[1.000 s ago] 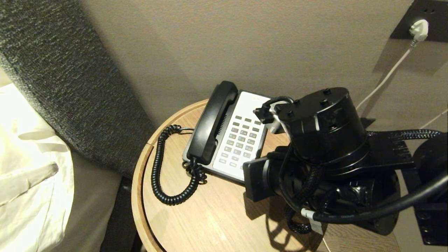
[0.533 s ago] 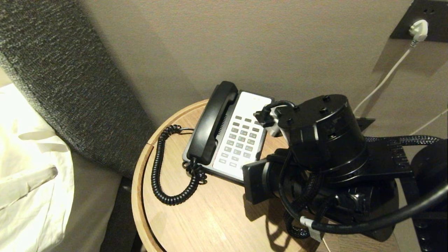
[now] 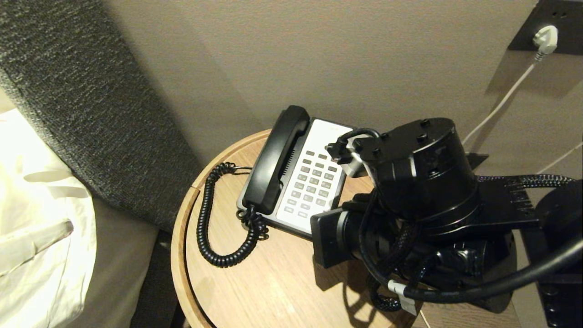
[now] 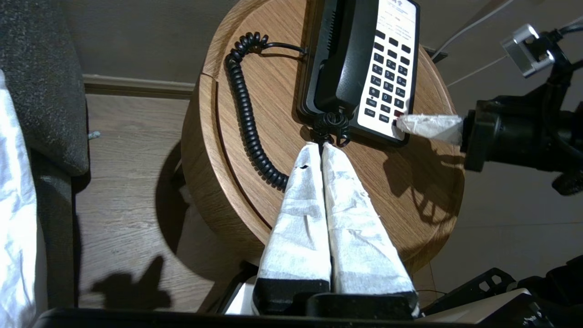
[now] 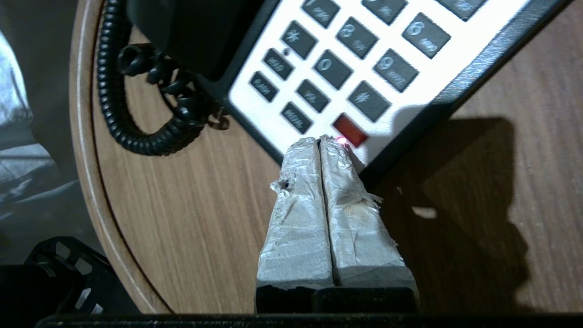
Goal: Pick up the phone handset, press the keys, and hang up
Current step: End the call using the dial pad
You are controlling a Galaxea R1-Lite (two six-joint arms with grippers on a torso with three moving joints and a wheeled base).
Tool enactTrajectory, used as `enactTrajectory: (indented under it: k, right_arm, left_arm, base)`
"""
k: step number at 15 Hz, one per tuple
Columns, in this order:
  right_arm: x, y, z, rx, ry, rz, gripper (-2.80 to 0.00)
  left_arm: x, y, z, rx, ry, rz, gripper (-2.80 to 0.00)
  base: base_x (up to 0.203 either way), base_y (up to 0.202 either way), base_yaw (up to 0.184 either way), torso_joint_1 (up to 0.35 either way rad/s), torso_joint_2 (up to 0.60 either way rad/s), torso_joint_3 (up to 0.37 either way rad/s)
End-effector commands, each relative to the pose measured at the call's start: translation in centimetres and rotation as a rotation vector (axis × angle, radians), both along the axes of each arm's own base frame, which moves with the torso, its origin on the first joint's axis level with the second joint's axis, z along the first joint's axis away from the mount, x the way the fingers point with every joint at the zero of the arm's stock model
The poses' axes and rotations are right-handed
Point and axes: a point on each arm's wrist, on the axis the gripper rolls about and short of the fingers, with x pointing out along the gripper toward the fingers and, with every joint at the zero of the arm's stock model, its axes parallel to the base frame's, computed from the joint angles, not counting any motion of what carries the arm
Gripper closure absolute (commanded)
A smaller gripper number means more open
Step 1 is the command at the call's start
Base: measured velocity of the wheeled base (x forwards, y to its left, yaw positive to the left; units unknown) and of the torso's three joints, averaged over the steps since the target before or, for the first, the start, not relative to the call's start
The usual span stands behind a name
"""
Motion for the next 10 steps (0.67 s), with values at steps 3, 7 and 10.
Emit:
enactTrajectory:
  k: [3, 7, 10]
  right_arm:
    - [-0.13, 0.00, 0.30, 0.011, -0.007, 0.001, 0.00]
    - [-0.10, 0.04, 0.06, 0.002, -0.005, -0.001, 0.00]
    - [-0.14, -0.03, -0.18, -0.010, 0.000, -0.002, 0.00]
  left_arm:
    - [-0.06, 0.06, -0.08, -0.002, 0.003, 0.002, 0.00]
    - [-0.09, 0.09, -0.09, -0.002, 0.003, 0.002, 0.00]
    - [-0.07, 0.07, -0.04, -0.003, 0.002, 0.002, 0.00]
  base:
    - [0.000, 0.000, 0.000, 0.000, 0.00, 0.000]
    - [0.000, 0.000, 0.000, 0.000, 0.00, 0.000]
    - [0.000, 0.000, 0.000, 0.000, 0.00, 0.000]
